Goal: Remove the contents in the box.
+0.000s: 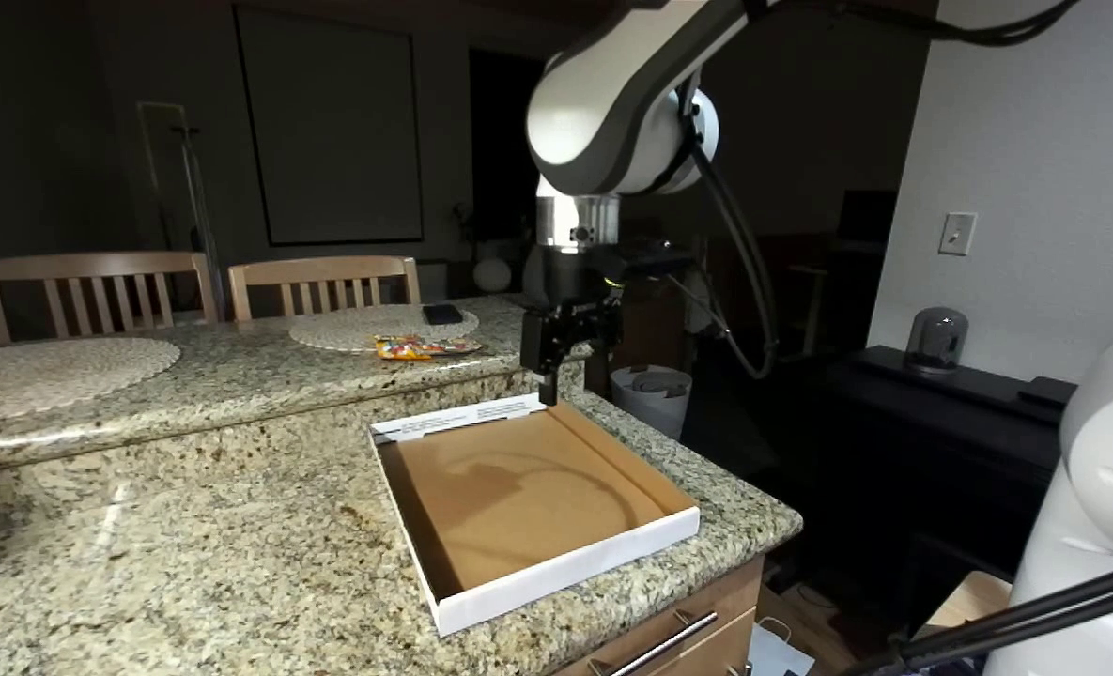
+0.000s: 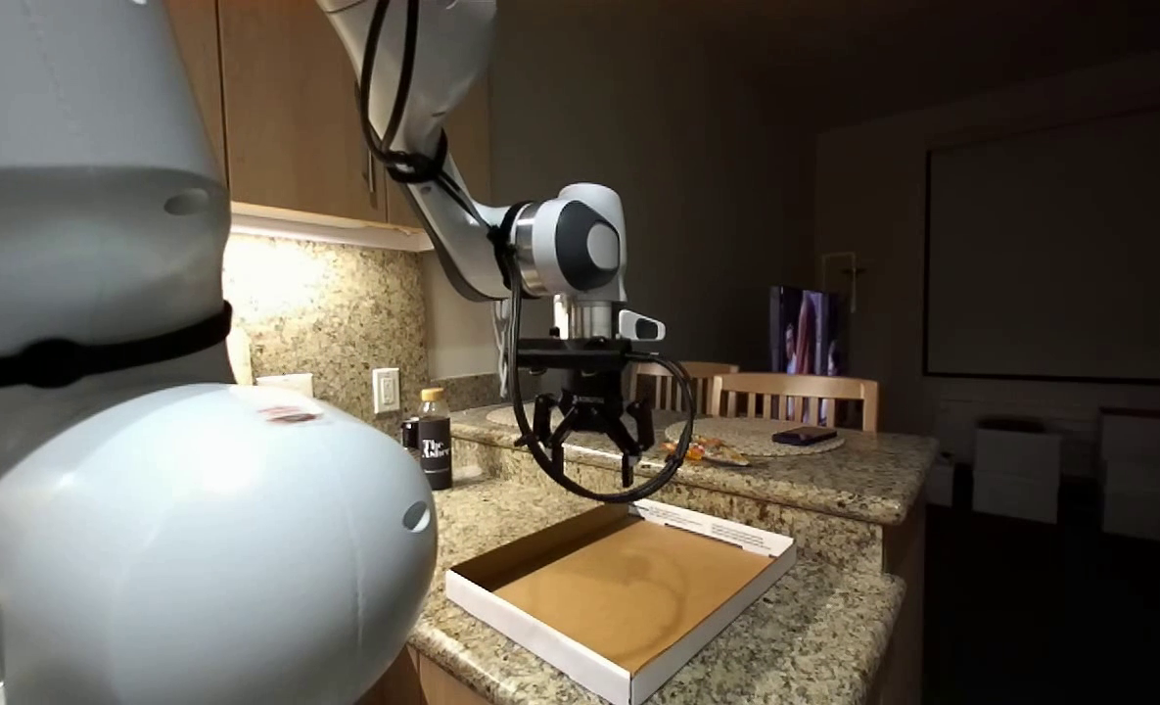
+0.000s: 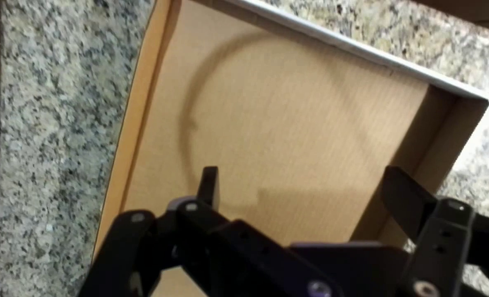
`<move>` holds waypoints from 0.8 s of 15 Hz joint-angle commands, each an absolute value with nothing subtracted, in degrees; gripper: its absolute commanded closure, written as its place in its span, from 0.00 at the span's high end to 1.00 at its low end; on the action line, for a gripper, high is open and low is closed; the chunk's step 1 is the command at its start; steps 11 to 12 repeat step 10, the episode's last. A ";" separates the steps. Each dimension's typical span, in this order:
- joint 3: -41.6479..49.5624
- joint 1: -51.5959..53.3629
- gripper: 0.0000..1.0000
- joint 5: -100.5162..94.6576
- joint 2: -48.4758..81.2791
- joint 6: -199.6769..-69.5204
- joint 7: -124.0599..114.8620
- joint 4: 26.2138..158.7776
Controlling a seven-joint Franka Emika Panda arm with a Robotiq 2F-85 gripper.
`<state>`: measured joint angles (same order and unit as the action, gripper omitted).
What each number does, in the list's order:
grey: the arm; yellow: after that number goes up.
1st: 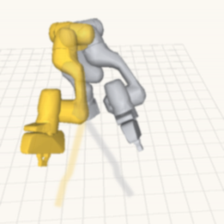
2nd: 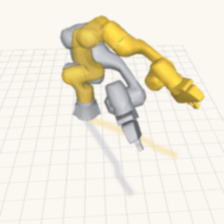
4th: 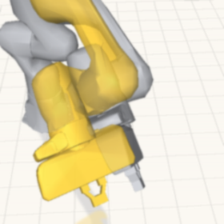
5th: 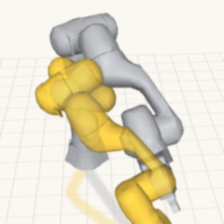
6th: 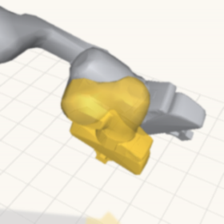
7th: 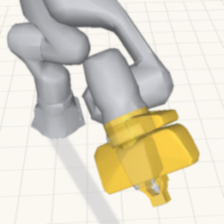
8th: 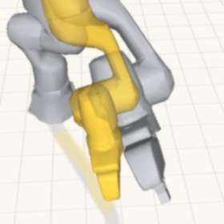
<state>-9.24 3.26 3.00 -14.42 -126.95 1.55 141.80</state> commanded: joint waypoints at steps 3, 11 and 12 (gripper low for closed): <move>-7.02 4.44 1.00 2.51 -13.96 -127.04 2.09 144.10; -7.05 4.92 1.00 2.55 -13.97 -127.03 2.10 143.13; -7.05 4.92 1.00 2.55 -13.97 -127.03 2.10 143.13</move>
